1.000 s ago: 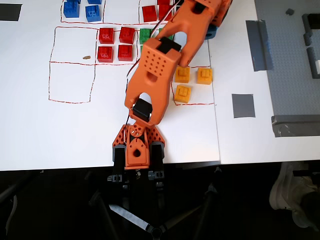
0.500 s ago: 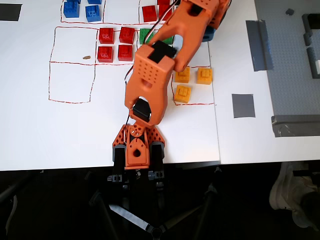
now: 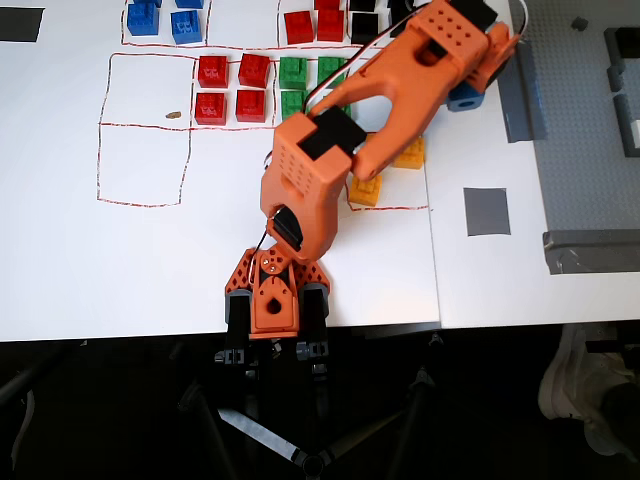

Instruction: Grab the block and put it in the grey marker

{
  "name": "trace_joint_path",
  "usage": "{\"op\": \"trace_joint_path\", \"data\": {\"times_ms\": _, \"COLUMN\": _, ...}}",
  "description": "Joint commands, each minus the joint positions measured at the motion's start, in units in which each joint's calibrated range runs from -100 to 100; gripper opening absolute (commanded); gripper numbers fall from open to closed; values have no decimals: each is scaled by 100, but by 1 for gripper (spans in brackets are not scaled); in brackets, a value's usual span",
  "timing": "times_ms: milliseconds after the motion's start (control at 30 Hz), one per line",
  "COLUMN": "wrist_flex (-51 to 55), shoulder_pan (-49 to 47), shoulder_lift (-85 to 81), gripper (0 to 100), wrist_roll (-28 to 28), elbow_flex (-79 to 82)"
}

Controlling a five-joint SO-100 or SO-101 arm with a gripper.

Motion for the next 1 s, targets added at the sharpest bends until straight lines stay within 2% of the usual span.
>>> {"op": "trace_joint_path", "data": {"times_ms": 0, "wrist_flex": 33, "shoulder_pan": 465, "shoulder_lift": -872, "gripper": 0, "wrist_roll": 288, "elbow_flex": -306}}
{"op": "trace_joint_path", "data": {"times_ms": 700, "wrist_flex": 90, "shoulder_pan": 2637, "shoulder_lift": 113, "gripper": 0, "wrist_roll": 1656, "elbow_flex": -723}}
{"op": "trace_joint_path", "data": {"times_ms": 967, "wrist_flex": 253, "shoulder_pan": 3086, "shoulder_lift": 527, "gripper": 0, "wrist_roll": 1802, "elbow_flex": -723}}
